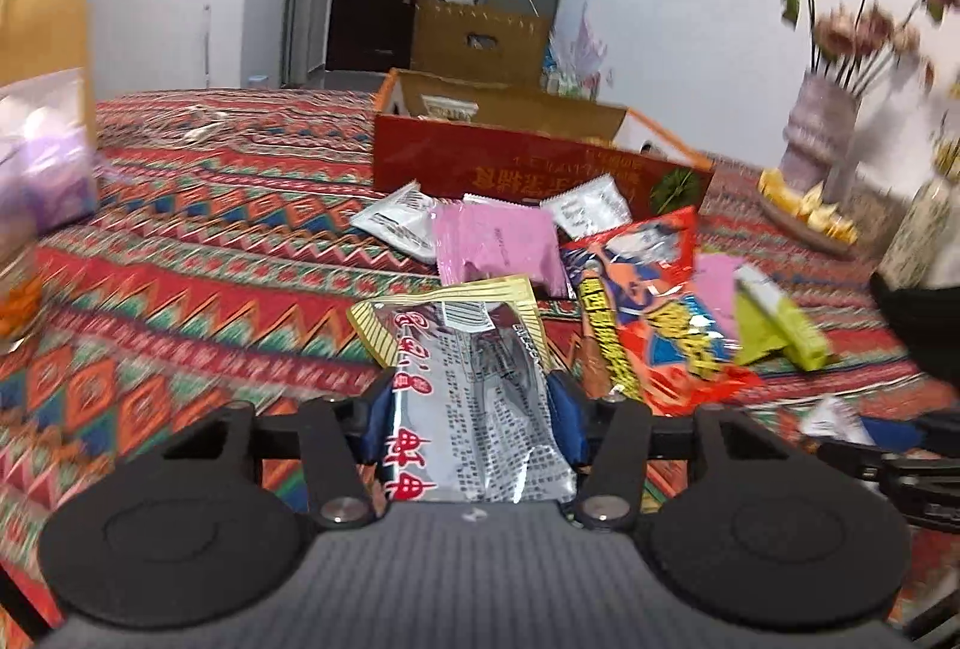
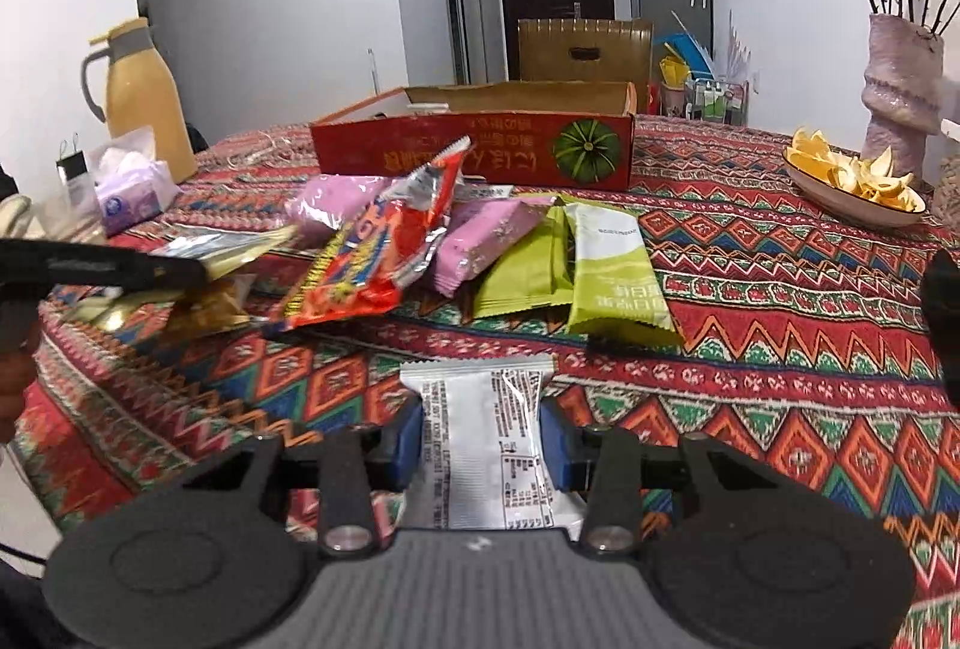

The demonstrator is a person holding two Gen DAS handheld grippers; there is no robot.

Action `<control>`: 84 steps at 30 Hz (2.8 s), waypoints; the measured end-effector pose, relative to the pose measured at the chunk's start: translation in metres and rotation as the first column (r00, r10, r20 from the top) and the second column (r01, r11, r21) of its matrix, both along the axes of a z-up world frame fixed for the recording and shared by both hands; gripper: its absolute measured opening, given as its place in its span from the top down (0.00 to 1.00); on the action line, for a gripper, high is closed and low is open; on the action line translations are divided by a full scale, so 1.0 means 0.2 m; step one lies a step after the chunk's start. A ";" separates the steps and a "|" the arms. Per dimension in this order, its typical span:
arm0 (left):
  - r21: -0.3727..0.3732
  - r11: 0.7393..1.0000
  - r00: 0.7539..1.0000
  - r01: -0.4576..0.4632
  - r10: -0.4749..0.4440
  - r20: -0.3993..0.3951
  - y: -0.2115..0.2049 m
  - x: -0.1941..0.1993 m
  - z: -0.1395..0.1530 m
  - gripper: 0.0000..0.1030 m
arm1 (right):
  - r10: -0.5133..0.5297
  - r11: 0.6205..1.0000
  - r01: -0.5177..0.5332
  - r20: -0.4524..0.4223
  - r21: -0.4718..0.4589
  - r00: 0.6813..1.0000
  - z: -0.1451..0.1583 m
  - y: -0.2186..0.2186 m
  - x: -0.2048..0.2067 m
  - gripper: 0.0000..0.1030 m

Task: Organize snacks
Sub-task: 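Carry both held white packets up and over the orange box, then open both tools to drop the white packets into the box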

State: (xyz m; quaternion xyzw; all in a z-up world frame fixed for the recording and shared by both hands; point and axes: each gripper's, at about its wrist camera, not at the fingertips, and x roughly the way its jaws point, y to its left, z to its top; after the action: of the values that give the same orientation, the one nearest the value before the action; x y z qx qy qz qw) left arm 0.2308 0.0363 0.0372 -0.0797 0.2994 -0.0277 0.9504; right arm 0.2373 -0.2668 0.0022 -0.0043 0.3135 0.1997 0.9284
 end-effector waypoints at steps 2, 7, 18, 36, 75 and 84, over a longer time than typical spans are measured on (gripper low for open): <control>-0.038 0.999 1.000 -0.013 0.014 0.019 0.03 -0.10 0.04 0.49 | 0.004 1.000 -0.004 0.010 0.012 1.000 0.02 0.01 -0.04 0.62; -0.052 0.998 0.996 -0.045 0.049 0.073 0.07 -0.28 0.12 0.49 | 0.021 0.999 -0.022 0.042 0.025 0.999 0.05 0.05 -0.17 0.62; -0.061 0.998 0.993 -0.030 0.036 0.111 0.07 -0.44 0.14 0.49 | 0.015 0.999 -0.018 0.091 0.032 0.996 0.11 0.08 -0.36 0.62; -0.051 0.999 0.993 0.009 -0.003 0.121 0.07 -0.08 0.22 0.49 | 0.040 0.999 -0.042 0.108 0.014 0.993 0.20 0.15 -0.05 0.62; 0.070 0.987 0.987 0.144 -0.139 -0.078 -0.23 2.05 0.09 0.32 | -0.108 0.982 0.098 -0.058 -0.162 0.992 0.15 0.36 2.11 0.43; 0.071 0.989 0.990 0.132 -0.128 -0.061 -0.17 1.94 0.20 0.32 | -0.119 0.986 0.111 -0.057 -0.128 0.991 0.24 0.29 2.03 0.41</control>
State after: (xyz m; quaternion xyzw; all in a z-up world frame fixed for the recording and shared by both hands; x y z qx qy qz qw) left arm 0.6189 0.0030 0.0762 -0.0252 0.3314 -0.0760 0.9401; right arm 0.6429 -0.2080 0.0510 -0.0374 0.3547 0.1258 0.9257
